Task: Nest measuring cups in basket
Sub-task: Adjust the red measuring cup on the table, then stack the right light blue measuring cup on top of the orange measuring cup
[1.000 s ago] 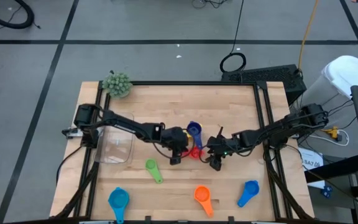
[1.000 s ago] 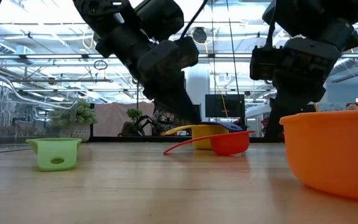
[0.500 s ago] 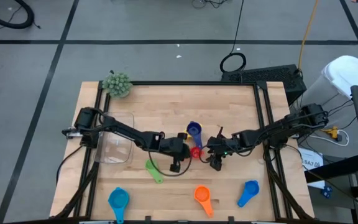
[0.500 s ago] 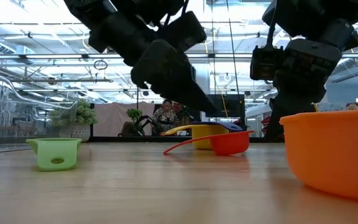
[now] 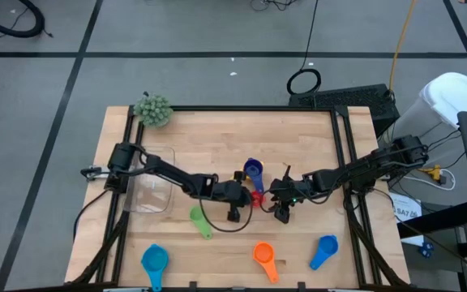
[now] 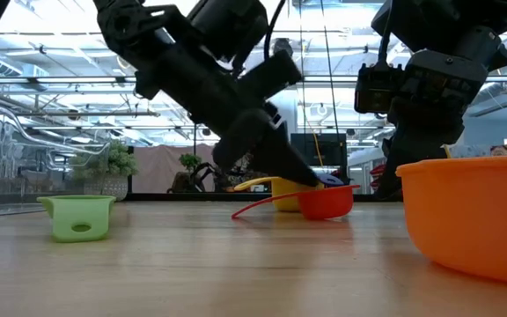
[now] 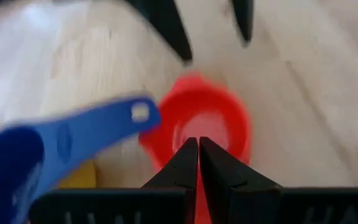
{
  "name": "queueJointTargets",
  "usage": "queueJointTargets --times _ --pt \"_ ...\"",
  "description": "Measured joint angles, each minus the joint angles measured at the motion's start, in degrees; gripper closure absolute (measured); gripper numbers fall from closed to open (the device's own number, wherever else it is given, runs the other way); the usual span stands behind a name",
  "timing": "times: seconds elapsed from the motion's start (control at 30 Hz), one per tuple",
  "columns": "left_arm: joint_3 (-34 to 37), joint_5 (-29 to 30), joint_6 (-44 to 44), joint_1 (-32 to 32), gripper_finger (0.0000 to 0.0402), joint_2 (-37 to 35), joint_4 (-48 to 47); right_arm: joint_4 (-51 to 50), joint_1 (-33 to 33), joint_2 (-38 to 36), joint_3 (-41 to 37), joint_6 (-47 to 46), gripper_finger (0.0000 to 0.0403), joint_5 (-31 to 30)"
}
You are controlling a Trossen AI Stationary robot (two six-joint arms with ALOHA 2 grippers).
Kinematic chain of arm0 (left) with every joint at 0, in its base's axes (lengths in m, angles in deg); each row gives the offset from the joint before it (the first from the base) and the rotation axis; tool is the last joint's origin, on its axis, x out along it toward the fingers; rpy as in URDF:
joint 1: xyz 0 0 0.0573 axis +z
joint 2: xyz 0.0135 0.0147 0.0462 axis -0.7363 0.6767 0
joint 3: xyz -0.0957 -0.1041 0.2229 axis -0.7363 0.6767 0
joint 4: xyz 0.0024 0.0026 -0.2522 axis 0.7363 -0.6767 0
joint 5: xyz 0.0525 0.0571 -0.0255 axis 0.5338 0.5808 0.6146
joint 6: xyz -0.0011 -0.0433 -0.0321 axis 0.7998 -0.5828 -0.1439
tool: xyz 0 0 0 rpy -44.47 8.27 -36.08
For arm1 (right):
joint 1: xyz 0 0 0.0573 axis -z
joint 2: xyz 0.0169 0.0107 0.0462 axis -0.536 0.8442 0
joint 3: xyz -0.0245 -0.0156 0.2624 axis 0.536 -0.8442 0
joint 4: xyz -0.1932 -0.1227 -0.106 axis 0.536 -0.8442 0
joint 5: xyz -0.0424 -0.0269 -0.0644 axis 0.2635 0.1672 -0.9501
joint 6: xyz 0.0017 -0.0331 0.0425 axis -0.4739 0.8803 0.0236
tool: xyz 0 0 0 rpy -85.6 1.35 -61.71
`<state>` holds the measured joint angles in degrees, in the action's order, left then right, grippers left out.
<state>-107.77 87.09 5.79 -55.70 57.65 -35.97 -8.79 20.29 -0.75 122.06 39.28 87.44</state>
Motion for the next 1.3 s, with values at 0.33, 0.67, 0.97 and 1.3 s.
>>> queueJointTargets --times 0.33,0.67,0.97,1.3 --pt "-2.5 -3.9 -4.2 -0.9 0.0380 4.2 1.1 -0.1 0.0 0.0 0.0 0.2 0.0204 0.0" --pt "-8.6 -7.9 -3.8 -4.5 0.0380 4.2 -8.6 -0.3 0.0 0.0 0.0 0.2 0.0204 1.4" --pt "-15.0 -3.7 -5.0 -4.2 0.0380 2.4 -17.2 -1.8 0.0 -2.4 0.0 0.2 0.0204 2.9" --pt "-19.9 -0.6 -2.6 -4.2 0.0380 -5.8 -24.2 -24.9 -3.6 -20.6 0.0 -5.3 0.0204 4.4"
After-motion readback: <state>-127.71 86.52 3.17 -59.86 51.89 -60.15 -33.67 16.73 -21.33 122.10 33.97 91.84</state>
